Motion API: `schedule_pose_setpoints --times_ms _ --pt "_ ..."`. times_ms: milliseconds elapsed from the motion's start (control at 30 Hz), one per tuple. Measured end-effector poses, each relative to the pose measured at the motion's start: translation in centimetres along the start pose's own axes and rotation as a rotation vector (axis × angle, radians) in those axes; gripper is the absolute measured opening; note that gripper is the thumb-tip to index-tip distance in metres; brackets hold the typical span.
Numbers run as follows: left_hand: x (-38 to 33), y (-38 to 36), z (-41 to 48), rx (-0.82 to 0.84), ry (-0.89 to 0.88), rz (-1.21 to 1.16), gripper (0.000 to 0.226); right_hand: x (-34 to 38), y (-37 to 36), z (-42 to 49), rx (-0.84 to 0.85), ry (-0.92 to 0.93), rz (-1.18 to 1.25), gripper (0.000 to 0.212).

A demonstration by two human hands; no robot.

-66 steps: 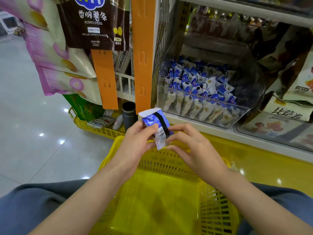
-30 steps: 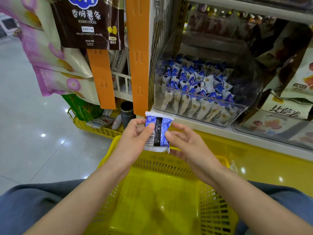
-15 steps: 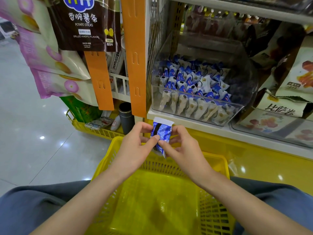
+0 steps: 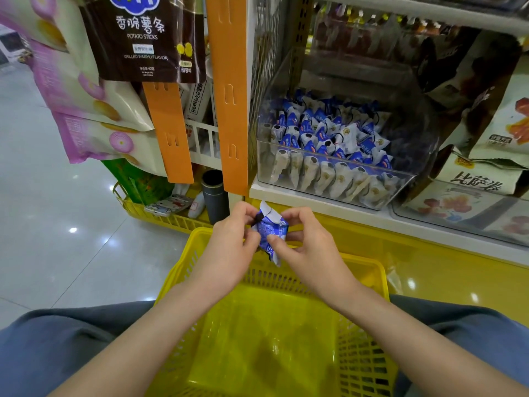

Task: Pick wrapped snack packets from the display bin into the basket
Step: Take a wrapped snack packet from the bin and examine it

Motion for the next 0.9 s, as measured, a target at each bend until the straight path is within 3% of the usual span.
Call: schedule_pose_setpoints --times_ms 133,300,433,567,633,767,900 --pt "-0.3 -0.3 0.5 0.044 0.081 -0.305 0.03 -0.2 0.4 0.0 -0.011 0.005 -0.009 0.032" --pt "-0.2 -0.5 0.5 0.114 0.211 -0.622 0.03 0.5 -0.1 -0.7 0.159 0.126 -0.132 0.045" --pt "-0.4 -0.8 0.8 0.13 0.273 -0.998 0.025 0.3 0.9 -0.7 0.074 0.064 0.007 0.044" --pt "-0.2 -1.7 0.8 0.274 0.253 -0.757 0.03 -0.7 1.4 -0.2 0.025 -0.136 0.187 0.075" --pt "-0.4 -1.5 0.9 0.21 0.196 -0.617 0.018 -1.1 1.4 0.0 0.032 -0.174 0.254 0.07" --pt "-0.6 -1.2 1.0 0.147 0.151 -0.619 0.019 -0.6 1.8 -0.2 0.05 -0.095 0.195 0.041" --pt "-1.4 -1.4 1.5 0.186 0.151 -0.742 0.025 0.0 2.2 -1.0 0.022 -0.045 0.087 0.044"
Point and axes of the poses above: each hand's wrist, its own z-axis towards the middle knuckle, its own y-axis out of the back of the hand, x = y × z, the point moved 4 cm from there along z, towards the middle knuckle, and after that the axes turned 12 degrees about x, right-handed, at the moved point
